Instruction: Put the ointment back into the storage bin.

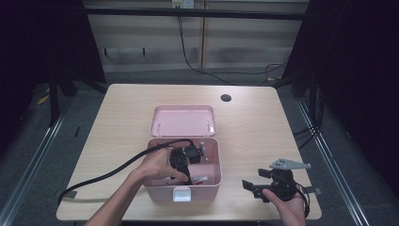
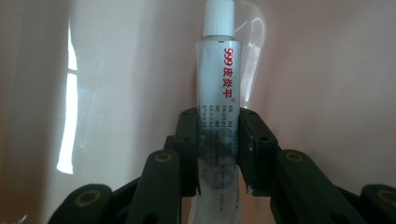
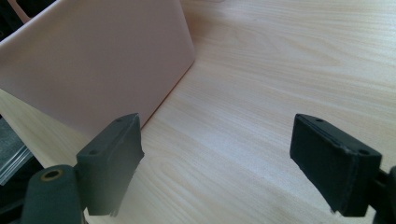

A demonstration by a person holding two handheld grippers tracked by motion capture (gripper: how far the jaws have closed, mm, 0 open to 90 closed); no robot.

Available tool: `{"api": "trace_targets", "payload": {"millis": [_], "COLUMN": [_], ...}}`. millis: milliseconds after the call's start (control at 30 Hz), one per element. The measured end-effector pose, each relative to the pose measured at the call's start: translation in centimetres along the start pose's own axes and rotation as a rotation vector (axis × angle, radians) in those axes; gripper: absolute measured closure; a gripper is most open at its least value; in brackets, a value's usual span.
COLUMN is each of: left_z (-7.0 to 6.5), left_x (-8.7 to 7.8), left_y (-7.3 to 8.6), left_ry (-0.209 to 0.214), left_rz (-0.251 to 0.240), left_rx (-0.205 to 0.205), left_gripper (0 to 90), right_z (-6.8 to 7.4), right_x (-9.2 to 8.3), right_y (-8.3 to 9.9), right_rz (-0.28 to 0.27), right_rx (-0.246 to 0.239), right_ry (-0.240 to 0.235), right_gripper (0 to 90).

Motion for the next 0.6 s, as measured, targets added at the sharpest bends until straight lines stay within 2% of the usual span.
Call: {"api": "trace_targets", "payload": {"millis": [100,167,300,600], "left_z": [0.2,0.3,0.4,0.4], "left_x": [0.4,0.7,1.3,1.8], "left_y": [-0.2,-0.3,-0.4,-0.4], "left_ry": [0.011,0.033,0.032,0.019], "left_rz": [0.003,-0.006,0.007,0.03], "left_rx": [0.002,0.004,-0.008,0.032], "left_gripper": [71.1,71.1,71.1,71.1], "right_z": [0.0,0.0,0.0,0.0], "right_x": [0.0,0.0,0.0,0.1], "right_y": [0.0,0.0,0.0,0.0], "right_rz": [0.001,0.003,0.002,0.003], "right_rx": [0.004,0.004,-0.001,-0.002], "right_ry": [0.001,0.001,-0.001,-0.004], "right_gripper": [16.4,16.4,16.4,16.4]}}
Point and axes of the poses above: each handheld gripper's, and its own axes: x roughly forward along the jaws, y roughly out of its underside, z roughly to its left, the point moved 1 cm from there along x, roughly forward along the jaws, and after that the axes turned 5 degrees about x, right-handed, at the moved point
